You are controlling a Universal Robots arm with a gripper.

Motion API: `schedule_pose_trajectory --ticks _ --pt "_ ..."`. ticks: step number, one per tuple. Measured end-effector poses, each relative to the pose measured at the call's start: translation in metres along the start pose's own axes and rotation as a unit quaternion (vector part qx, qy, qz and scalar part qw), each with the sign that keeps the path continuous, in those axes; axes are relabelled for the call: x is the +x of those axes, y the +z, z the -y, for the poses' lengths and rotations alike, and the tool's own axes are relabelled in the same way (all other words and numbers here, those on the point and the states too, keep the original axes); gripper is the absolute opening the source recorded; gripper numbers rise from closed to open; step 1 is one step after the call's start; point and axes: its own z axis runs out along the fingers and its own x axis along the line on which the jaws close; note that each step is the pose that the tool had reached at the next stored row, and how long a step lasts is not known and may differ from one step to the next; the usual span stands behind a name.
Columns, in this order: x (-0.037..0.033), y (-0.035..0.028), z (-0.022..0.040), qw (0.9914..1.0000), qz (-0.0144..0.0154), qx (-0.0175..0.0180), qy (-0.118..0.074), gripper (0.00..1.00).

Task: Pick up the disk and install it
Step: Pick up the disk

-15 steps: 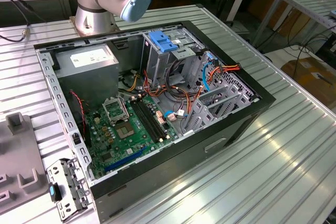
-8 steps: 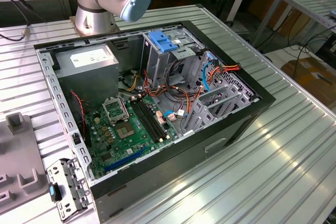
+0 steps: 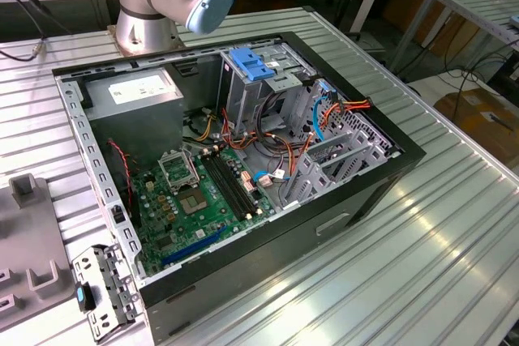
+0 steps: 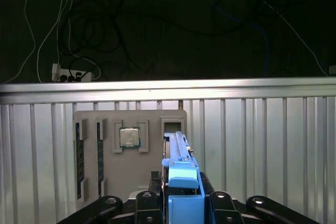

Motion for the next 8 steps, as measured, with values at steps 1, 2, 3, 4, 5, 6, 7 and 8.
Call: schedule_pose_trajectory --ticks 1,2,3,4,5,6,7,8 --pt "0.0 -0.0009 0.0 1.0 -0.0001 0.0 0.0 0.37" --pt "0.0 -0.0018 0.0 1.0 -0.0003 0.0001 0.0 0.37" --pt "0.0 -0.0031 0.0 1.0 -0.0007 0.0 0.0 0.37" --pt "0.0 -0.0039 0.0 1.0 -0.001 0.0 0.0 0.37" --pt "0.0 -0.0049 0.0 1.0 -0.0012 0.0001 0.0 0.37" --pt "0.0 -0.0067 0.0 1.0 -0.0015 0.0001 0.0 0.37" --pt "0.0 -0.0077 0.0 1.0 -0.0017 0.0 0.0 0.37" --pt "0.0 -0.0086 0.0 1.0 -0.0019 0.0001 0.0 0.37"
